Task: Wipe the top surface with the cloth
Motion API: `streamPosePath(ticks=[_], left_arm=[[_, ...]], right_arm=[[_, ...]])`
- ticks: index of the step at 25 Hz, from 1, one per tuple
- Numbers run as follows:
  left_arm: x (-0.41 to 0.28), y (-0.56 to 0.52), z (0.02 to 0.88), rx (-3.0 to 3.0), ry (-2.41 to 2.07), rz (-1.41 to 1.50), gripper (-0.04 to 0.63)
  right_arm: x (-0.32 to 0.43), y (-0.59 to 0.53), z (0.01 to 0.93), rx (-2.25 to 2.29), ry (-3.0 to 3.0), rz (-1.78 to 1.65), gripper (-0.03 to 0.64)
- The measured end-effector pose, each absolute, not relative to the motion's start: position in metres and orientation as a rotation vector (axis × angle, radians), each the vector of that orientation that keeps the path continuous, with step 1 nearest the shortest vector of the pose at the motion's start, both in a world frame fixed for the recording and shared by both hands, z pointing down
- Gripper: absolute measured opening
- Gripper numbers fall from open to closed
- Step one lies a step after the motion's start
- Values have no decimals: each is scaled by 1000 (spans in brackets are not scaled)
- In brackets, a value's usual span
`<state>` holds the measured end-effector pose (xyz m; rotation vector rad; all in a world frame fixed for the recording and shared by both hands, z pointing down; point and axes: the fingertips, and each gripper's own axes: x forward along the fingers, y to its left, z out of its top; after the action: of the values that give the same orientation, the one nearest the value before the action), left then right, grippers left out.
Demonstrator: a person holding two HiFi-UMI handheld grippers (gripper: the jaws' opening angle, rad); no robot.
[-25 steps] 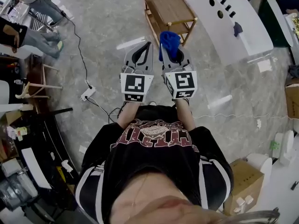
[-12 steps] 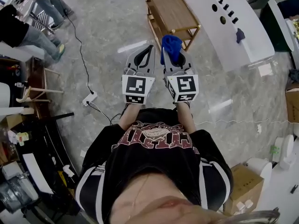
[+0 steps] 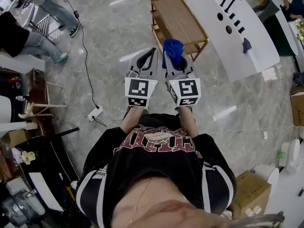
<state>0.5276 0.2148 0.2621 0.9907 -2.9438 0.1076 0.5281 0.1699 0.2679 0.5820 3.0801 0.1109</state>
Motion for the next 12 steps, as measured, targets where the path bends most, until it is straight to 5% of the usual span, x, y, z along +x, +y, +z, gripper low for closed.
streamPosePath(ticks=[12], left_arm=[[465, 269, 276, 1010, -2905, 118, 46]], right_arm=[[466, 225, 279, 552, 3102, 87, 57]])
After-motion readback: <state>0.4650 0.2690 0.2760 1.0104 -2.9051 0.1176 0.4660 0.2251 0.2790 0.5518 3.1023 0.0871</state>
